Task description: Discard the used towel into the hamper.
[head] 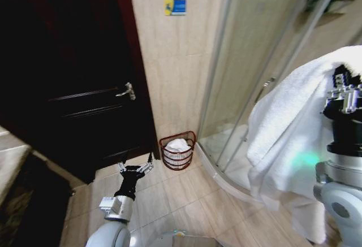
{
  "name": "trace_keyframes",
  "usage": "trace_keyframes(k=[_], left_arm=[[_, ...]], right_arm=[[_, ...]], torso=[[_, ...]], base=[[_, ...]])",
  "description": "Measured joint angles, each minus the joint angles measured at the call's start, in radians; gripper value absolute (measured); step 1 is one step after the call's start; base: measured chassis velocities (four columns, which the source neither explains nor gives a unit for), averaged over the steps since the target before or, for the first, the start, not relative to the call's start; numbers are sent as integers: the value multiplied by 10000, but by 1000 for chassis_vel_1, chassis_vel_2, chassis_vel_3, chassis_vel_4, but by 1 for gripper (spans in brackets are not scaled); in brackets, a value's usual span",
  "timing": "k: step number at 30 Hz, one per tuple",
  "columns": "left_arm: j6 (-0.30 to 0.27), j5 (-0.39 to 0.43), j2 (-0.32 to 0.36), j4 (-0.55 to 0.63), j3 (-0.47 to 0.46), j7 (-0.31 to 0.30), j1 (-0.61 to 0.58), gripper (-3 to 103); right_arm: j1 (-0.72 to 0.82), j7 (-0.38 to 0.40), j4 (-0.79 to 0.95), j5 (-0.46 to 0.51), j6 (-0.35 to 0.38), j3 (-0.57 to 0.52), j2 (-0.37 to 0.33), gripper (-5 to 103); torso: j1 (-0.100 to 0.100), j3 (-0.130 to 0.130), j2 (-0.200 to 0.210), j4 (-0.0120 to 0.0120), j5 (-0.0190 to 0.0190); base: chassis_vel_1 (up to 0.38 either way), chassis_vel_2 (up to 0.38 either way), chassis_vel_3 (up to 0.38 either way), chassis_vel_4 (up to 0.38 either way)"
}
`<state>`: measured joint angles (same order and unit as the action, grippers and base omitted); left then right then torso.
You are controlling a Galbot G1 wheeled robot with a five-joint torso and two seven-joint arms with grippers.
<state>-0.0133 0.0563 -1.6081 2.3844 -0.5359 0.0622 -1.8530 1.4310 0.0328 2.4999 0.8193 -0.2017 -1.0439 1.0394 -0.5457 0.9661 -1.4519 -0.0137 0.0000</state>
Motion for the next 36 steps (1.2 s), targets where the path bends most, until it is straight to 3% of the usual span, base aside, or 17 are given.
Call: trace_keyframes(k=[14, 18, 36], left_arm=[[0, 0, 0, 0, -1, 0, 0, 100], [1, 0, 0, 0, 0, 0, 0, 100], [0, 0, 0, 0, 0, 0, -1, 100]], right_arm=[[-25, -38, 0, -447, -253, 505, 24, 8], [-44, -30, -1, -664, -259, 703, 63, 8], [-333, 67, 1, -1420, 67, 1481, 213, 8]], torso=[[0, 0, 0, -4, -2], [0, 0, 0, 5, -1], [4, -2, -1, 2, -3]], base=[[116, 112, 113, 102], [0, 0, 0, 0], [-8, 7, 7, -6]])
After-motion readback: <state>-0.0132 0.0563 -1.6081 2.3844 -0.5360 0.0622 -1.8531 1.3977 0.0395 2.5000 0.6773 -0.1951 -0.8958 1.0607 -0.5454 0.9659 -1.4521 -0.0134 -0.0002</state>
